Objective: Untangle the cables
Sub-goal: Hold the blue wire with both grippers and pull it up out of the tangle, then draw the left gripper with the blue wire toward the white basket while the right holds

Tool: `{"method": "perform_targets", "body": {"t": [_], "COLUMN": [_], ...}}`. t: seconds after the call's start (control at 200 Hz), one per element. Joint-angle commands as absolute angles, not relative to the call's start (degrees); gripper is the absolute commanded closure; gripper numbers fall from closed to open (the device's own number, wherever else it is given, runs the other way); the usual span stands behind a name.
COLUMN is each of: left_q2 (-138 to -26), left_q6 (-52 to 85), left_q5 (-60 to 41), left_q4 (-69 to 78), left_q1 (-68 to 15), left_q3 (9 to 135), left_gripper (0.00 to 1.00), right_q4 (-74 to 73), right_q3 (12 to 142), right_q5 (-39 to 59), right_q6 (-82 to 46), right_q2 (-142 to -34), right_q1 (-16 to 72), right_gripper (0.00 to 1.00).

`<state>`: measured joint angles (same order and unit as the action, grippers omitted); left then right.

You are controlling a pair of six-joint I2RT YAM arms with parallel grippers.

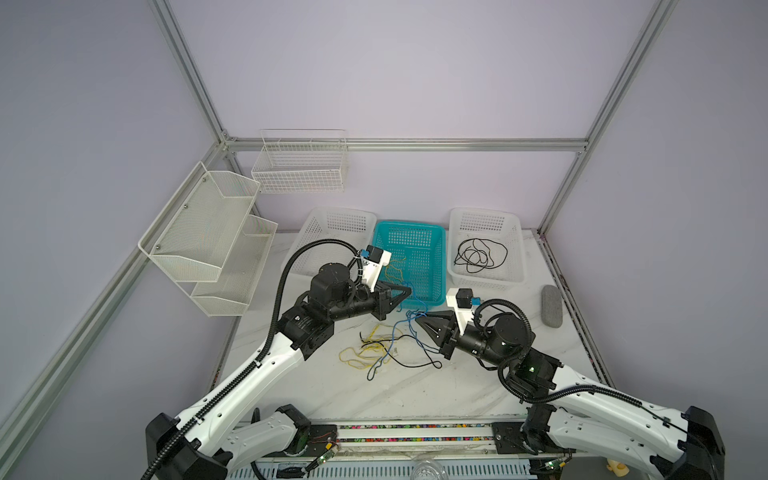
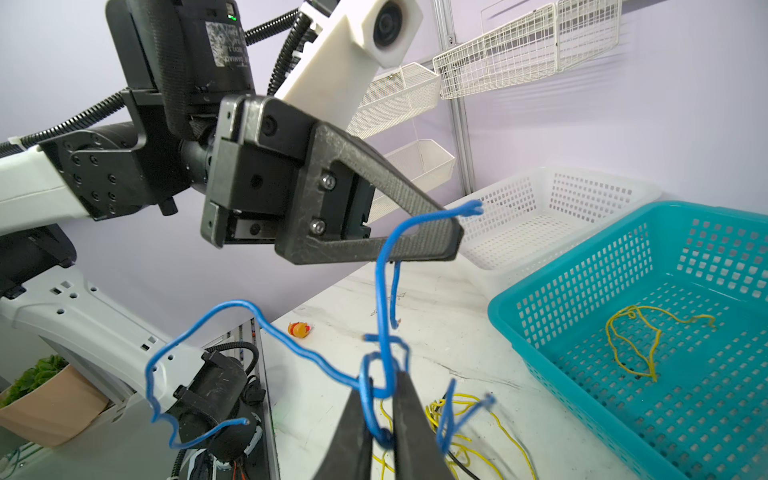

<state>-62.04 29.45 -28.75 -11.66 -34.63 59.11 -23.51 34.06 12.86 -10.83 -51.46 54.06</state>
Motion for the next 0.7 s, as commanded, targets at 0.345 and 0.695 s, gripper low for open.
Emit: {"method": "perform_targets", "body": {"t": [0.345,0.695], "left_q2": [-60.86,-66.18], "left_q6": [27.68,27.10], "left_q5": [-24.65,-22.71], "left_q4": [-15.62,-20.61], "left_q1": [-30.27,-27.30], "left_q3": [57.48,56.35], "left_gripper": [1.00,1.00], "right_q4": [-21.78,-20.43], "right_q3": [35.86,35.73], "right_q5": [12.00,12.17], "right_q6": [-8.98,-9.26], "right_q2": [-49.07,-45.16], "right_q1": [54.67,54.69], "right_gripper": [1.00,1.00]}}
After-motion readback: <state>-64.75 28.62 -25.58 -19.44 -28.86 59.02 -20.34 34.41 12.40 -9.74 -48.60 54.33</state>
